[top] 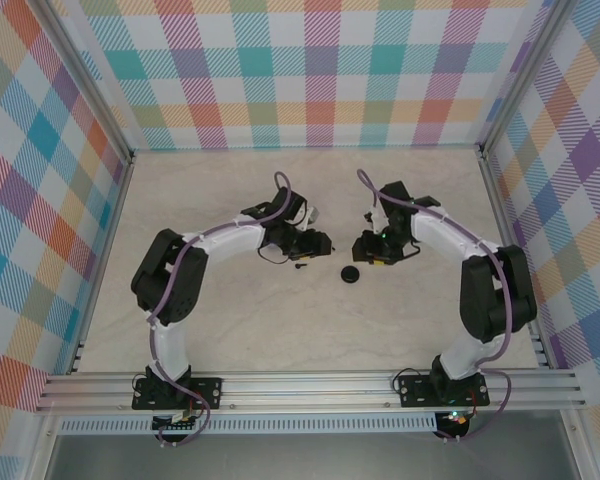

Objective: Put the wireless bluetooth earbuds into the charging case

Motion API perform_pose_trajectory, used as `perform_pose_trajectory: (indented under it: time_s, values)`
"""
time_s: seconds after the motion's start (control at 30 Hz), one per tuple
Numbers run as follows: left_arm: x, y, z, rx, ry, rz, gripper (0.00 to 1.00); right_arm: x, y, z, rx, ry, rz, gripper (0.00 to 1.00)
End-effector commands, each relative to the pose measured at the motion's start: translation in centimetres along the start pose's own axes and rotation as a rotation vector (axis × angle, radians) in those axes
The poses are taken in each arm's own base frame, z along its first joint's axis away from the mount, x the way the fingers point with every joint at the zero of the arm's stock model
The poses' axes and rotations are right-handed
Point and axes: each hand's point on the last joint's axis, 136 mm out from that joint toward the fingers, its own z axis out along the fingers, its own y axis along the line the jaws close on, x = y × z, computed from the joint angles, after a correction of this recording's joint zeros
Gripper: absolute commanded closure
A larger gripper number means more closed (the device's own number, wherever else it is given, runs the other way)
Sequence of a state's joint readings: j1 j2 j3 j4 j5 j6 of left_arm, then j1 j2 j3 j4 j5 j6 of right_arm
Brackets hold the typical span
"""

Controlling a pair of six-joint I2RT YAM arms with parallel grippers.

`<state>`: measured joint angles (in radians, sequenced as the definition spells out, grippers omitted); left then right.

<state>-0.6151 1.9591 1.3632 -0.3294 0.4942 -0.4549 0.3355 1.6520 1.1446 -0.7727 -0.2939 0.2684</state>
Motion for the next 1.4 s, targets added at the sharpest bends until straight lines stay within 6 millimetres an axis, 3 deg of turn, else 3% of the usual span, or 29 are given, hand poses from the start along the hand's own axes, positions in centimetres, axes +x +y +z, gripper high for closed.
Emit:
perform_pose_trajectory:
  time_s: [0.0, 0.23, 0.57, 1.07, 1.37]
  values:
    - [-0.4, -1.4, 1.6, 0.055, 0.04, 0.026, 0.46, 1.4, 0.8, 0.5, -0.08, -0.005, 0.101, 0.55]
    - [-0.2, -1.3, 4.2, 0.071, 0.095, 0.021, 0.46, 2.2, 0.8, 1.9, -0.139, -0.021, 0.189, 0.62]
    - [1.2, -2.0, 6.5, 0.105, 0.169, 0.029, 0.52, 1.2, 0.3, 3.8, -0.147, -0.015, 0.246, 0.65]
    - [2.6, -2.0, 6.8, 0.125, 0.215, 0.015, 0.66, 1.2, -1.3, 5.3, -0.076, 0.006, 0.271, 0.72]
    - [4.0, -2.3, 6.0, 0.135, 0.217, 0.013, 0.66, 1.0, -2.4, 4.9, 0.01, 0.004, 0.25, 0.72]
